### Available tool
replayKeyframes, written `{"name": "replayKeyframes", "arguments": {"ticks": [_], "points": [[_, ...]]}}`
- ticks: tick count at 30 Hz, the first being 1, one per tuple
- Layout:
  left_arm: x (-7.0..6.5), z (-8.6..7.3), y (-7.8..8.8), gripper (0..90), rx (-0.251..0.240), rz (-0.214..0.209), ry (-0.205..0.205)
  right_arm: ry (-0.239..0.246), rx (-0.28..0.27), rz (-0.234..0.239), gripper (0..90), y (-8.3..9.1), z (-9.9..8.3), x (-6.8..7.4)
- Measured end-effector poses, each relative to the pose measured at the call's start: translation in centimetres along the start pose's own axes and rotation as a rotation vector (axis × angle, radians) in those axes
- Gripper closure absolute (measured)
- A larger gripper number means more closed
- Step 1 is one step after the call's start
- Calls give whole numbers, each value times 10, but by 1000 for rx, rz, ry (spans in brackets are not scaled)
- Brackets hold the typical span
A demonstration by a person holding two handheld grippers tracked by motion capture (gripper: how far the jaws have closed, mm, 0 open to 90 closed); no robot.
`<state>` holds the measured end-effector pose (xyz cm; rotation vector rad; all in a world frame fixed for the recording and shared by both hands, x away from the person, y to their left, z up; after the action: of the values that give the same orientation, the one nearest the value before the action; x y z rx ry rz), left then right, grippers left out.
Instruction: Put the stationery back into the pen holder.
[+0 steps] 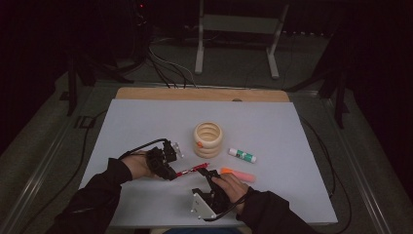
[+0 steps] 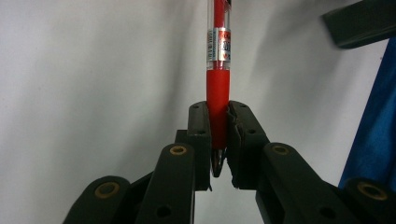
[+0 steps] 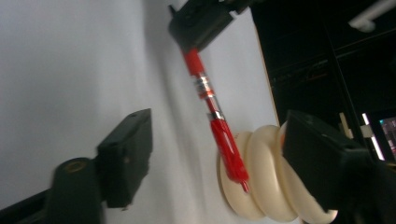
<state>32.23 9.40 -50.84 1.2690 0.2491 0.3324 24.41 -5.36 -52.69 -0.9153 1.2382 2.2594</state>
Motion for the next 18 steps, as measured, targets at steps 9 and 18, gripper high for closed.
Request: {"name": "replayKeyframes", "arguments": {"ticks": [9,18], "points": [[-1,4,2,814,-5,-4,-1,128,113,-65,488,-18,11,8],[-2,4,2,814,-13,-11,2,218,220,-153,633,-31,8,7]]}}
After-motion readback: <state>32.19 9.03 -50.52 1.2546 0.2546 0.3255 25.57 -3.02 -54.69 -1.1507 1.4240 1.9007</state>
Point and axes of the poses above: each handheld gripper's, and its own axes: y roughly backward along the jaws, z roughly out of its top, x roughly to its left, the point moved 5 cm from there along -y, roughly forward along the jaws, and after that the axes turned 9 degrees about z, right-handed, at the moved point
